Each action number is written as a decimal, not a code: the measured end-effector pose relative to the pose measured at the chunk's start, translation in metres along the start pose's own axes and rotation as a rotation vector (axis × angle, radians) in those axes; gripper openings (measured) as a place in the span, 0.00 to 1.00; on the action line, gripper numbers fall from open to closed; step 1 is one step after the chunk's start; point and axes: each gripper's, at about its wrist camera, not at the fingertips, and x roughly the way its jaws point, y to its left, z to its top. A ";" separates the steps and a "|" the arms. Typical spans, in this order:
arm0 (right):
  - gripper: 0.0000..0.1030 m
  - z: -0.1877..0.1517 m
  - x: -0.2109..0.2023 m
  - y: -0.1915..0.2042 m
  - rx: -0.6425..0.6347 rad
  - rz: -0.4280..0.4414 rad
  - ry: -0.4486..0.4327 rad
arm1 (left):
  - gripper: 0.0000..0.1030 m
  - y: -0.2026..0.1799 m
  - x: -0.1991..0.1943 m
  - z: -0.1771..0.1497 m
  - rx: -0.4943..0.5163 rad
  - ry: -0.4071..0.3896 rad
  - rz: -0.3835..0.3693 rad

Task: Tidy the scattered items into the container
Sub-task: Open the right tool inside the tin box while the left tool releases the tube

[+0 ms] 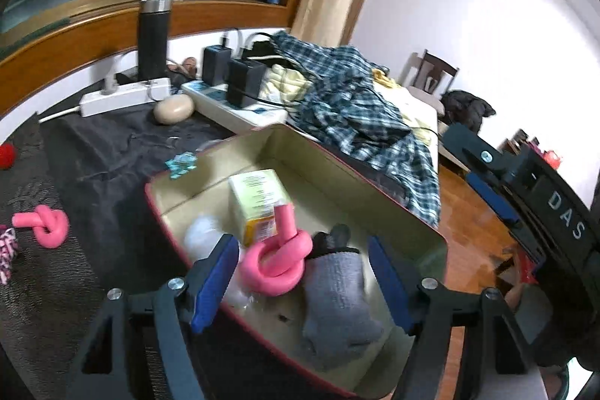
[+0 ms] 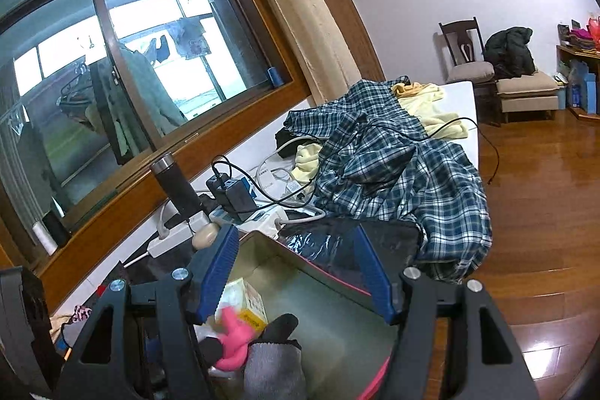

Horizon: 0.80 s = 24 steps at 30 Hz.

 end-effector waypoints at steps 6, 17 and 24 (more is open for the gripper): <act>0.66 -0.007 0.002 0.008 -0.018 0.011 0.010 | 0.71 0.023 -0.011 0.001 -0.054 -0.023 0.048; 0.66 -0.021 0.006 0.038 -0.072 0.088 0.046 | 0.71 0.061 -0.033 -0.009 -0.104 -0.046 0.143; 0.69 -0.037 0.008 0.074 -0.130 0.174 0.078 | 0.71 0.122 -0.071 -0.025 -0.206 -0.082 0.265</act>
